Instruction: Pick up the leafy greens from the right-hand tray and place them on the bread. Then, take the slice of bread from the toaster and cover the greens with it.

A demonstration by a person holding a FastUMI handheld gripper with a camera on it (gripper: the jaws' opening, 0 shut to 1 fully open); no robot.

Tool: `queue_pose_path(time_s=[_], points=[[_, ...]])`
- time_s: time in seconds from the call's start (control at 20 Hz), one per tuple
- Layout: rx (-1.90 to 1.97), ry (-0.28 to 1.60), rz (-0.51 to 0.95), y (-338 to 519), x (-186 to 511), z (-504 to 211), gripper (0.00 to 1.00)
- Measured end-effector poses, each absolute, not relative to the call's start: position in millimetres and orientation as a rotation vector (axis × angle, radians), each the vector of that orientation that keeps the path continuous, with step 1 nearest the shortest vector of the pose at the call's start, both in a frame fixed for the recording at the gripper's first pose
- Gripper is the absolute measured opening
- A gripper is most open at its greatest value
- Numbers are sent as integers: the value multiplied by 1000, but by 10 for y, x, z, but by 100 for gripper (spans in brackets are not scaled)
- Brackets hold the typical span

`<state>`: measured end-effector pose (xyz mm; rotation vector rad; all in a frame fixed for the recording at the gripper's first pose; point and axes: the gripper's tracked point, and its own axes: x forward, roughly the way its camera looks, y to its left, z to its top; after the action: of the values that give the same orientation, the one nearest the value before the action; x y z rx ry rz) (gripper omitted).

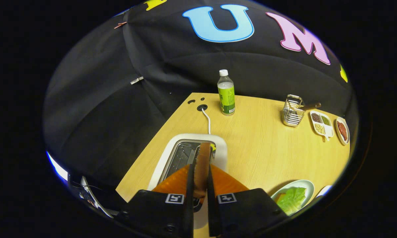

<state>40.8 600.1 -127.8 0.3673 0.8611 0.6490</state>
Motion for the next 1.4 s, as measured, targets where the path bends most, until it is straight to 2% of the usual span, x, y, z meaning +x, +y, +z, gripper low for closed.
queue_pose_path(time_s=[0.2, 0.55, 0.85, 1.1, 1.4], points=[[372, 820, 643, 5936, 443, -1164, 14], [444, 700, 666, 5566, 521, -532, 15], [513, 609, 647, 4908, 519, -116, 14], [513, 628, 545, 4151, 391, -459, 14], [516, 718, 425, 3544, 106, -1369, 14]])
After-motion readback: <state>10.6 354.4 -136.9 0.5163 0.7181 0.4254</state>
